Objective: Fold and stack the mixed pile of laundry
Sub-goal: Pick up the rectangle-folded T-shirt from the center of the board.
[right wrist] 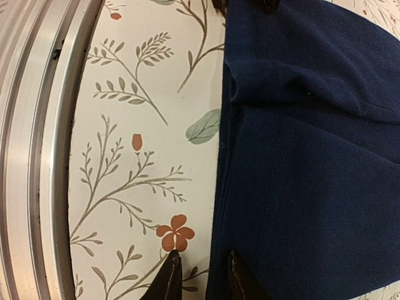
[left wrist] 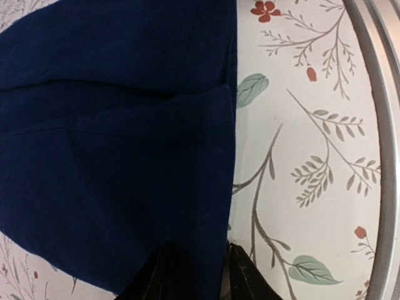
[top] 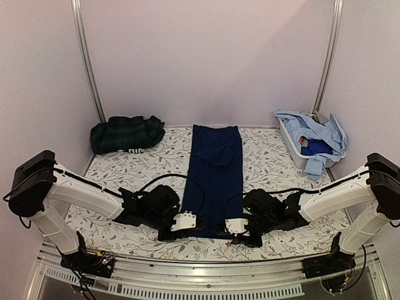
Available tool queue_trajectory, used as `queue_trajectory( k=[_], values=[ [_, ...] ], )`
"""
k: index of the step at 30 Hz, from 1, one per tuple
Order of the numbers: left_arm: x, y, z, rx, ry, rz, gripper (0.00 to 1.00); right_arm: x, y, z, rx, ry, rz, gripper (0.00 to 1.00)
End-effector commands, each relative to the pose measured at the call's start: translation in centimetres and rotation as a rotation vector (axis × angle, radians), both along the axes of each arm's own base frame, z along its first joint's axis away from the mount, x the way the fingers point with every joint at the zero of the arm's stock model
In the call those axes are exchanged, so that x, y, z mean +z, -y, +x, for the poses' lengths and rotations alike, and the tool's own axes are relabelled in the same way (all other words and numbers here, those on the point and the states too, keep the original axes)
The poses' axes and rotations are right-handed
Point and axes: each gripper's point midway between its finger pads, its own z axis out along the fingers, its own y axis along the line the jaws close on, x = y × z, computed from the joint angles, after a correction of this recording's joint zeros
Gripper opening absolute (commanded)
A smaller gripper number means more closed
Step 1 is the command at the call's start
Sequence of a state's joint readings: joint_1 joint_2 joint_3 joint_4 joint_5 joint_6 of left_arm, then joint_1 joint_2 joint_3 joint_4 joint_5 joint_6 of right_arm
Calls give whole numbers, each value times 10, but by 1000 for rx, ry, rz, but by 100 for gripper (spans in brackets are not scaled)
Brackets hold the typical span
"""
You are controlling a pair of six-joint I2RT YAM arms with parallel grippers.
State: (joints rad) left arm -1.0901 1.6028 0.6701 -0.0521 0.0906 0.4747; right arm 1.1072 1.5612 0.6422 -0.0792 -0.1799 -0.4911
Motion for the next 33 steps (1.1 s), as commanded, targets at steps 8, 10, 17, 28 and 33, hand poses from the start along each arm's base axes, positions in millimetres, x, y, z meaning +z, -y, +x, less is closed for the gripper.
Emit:
queue_trajectory(
  k=[8,10,17,28,33],
  values=[
    [-11,-1,-6,-18,-26,54,8,-22,19,14,-96,58,-127,2],
    [-5,1,-4,-13,-19,42,3,-16,14,20,-114,78,-122,0],
    [14,12,-1,-13,-11,-6,0,4,13,36,-161,159,-86,0],
    [17,15,-1,-19,-14,-18,0,13,14,16,-83,92,-47,41],
    [18,15,-1,-18,-16,-26,0,11,24,13,-75,101,-65,40]
  ],
)
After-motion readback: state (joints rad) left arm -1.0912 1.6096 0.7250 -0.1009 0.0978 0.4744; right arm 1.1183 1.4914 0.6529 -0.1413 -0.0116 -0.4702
